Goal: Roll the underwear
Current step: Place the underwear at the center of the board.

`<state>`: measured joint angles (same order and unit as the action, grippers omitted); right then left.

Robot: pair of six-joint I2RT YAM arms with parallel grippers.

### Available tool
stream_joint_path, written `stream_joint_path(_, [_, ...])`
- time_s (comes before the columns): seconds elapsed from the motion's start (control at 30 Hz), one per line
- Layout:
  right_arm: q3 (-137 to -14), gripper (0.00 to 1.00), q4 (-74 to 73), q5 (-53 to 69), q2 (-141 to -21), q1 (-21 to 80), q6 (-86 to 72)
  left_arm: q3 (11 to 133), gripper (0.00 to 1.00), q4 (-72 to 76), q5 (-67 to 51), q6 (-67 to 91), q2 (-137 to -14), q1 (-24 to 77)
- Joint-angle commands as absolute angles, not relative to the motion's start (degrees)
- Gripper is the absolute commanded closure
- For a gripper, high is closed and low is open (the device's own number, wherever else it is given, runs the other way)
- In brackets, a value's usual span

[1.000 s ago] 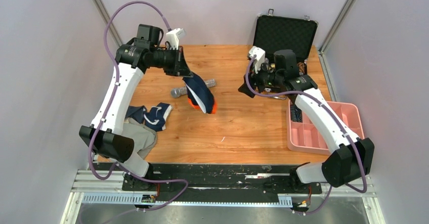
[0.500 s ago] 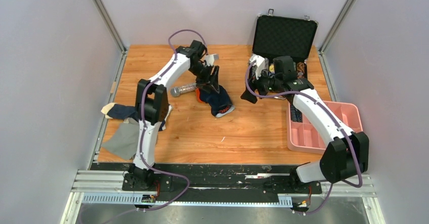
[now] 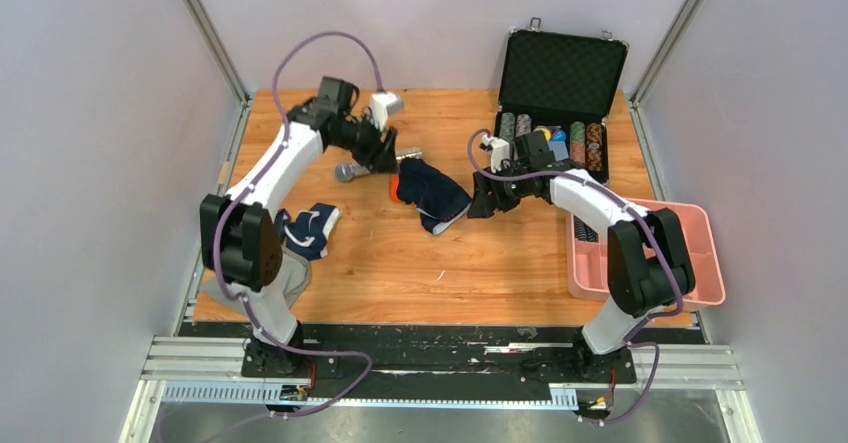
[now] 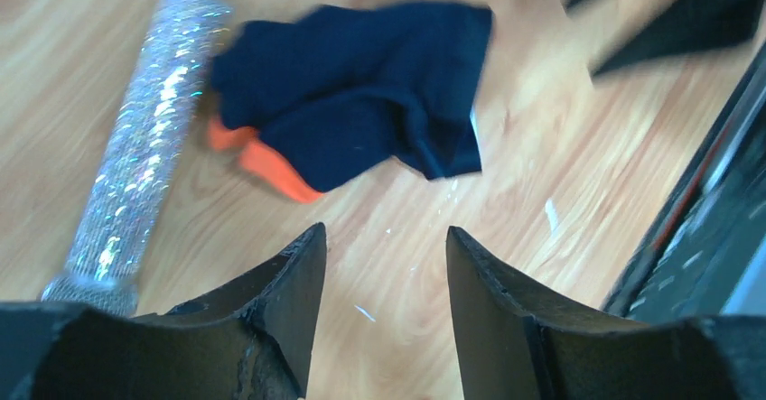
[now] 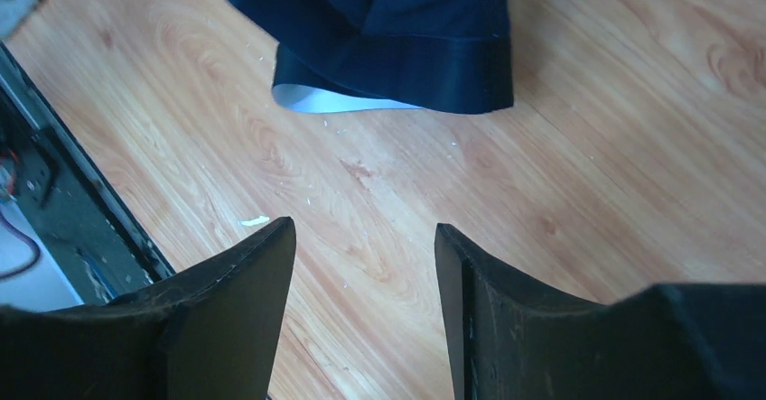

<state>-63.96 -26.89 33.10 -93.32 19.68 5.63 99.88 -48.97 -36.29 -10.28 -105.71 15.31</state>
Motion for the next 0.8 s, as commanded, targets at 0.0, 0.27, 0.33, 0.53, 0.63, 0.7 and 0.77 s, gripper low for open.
stream_joint_path(0.0, [-65.29, 0.41, -23.27, 33.73, -94.04, 16.74, -4.4, 80.52, 0.4, -30.92, -41.14, -39.24, -93.91, 22.76])
stream_joint_path(0.27, [-61.69, 0.39, -24.07, 34.51, -86.49, 14.25, -3.03, 63.68, 0.41, -18.49, -43.56, -76.6, -90.97, 26.79])
stream_joint_path(0.33, [-60.31, 0.39, -24.53, 34.69, -84.7, 14.14, -3.6, 61.54, 0.41, -16.52, -45.85, -86.36, -91.86, 26.78])
stream_joint_path(0.53, [-58.94, 0.38, -26.13, 35.53, -81.86, 13.58, -4.37, 60.25, 0.37, -14.97, -53.47, -107.9, -95.42, 26.41])
stream_joint_path(0.63, [-58.89, 0.38, -25.76, 35.55, -81.27, 12.94, -4.72, 65.68, 0.37, -27.98, -54.58, -122.76, -98.58, 25.84])
stream_joint_path(0.7, [-58.9, 0.38, -25.65, 35.53, -81.05, 12.4, -4.83, 70.17, 0.37, -40.13, -54.72, -133.76, -101.33, 24.96])
stream_joint_path(0.77, [-58.84, 0.37, -25.39, 35.6, -81.05, 11.76, -4.98, 73.13, 0.37, -48.46, -53.96, -142.58, -103.49, 23.98])
